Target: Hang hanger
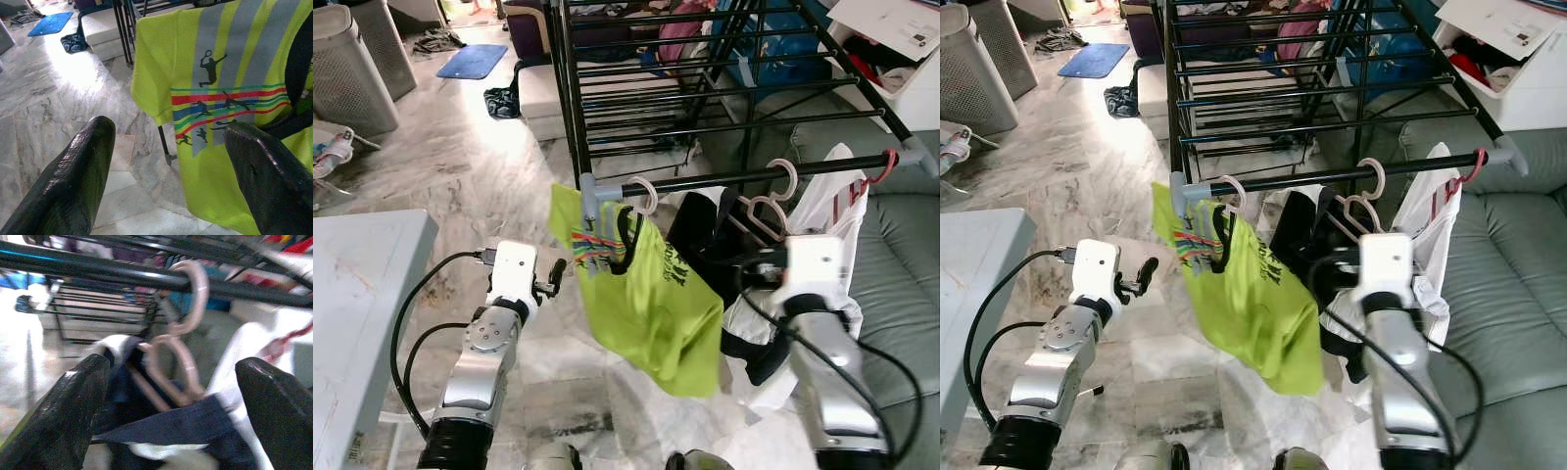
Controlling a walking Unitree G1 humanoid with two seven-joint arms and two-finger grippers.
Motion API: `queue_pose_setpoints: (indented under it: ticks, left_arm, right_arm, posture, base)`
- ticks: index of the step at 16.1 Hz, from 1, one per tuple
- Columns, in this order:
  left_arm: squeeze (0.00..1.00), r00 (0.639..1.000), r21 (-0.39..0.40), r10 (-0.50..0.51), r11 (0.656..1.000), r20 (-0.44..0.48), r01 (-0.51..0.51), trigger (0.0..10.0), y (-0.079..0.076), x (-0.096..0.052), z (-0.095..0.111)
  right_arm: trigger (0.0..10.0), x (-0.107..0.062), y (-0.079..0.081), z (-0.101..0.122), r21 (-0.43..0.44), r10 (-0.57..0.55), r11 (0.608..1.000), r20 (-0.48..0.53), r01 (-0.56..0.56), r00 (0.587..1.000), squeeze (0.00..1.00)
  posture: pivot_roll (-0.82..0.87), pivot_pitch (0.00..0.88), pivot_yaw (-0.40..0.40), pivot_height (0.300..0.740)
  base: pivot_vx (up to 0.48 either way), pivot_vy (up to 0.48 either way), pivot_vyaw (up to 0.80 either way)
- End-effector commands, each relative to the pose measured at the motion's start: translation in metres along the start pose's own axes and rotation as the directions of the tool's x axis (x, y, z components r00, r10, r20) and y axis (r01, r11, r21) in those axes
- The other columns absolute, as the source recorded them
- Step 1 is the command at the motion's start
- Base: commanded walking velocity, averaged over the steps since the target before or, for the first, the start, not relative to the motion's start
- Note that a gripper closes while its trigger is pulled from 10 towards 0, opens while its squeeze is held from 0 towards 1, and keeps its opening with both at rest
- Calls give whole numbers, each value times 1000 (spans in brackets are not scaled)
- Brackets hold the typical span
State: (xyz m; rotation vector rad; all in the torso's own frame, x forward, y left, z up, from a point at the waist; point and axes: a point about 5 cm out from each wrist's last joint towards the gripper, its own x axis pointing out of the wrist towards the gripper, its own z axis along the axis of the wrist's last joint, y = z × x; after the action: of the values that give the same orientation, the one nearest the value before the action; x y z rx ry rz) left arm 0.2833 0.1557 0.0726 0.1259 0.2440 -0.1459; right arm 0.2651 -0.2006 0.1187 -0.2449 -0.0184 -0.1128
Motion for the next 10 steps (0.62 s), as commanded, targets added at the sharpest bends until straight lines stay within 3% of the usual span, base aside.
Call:
queue_pose_setpoints:
  ticks: [1,3,4,5,6,10]
  left_arm:
    - [0,1000,3,-16,1000,1,16,10000,-1,0,2]
    - [0,1000,5,-23,1000,-3,23,10000,-2,1,2]
    - [0,1000,6,-24,1000,-5,24,10000,-2,1,2]
    - [0,1000,7,-26,1000,-7,26,10000,-2,1,2]
    - [0,999,10,-32,999,-12,32,10000,-3,1,2]
    - [0,998,20,-50,999,-24,50,10000,-4,1,2]
  right_arm:
    - [10000,0,-10,6,-41,-48,998,38,49,998,1000]
    - [10000,4,-18,3,-47,-61,997,14,61,998,533]
    - [10000,5,-20,1,-50,-54,997,4,54,999,424]
    - [10000,8,-22,-1,-63,-45,997,-17,43,999,82]
    - [10000,15,-25,-6,-63,-13,998,-53,10,999,0]
    - [10000,45,-47,-15,-47,40,998,-144,-48,989,0]
  posture:
    - [-9,11,44,740]
    - [-15,15,47,740]
    - [-15,15,47,740]
    - [-15,16,47,740]
    - [-12,20,49,740]
    - [2,35,51,740]
  base:
    - [0,0,0]
    - [0,0,0]
    - [0,0,0]
    - [0,0,0]
    - [0,0,0]
    - [0,0,0]
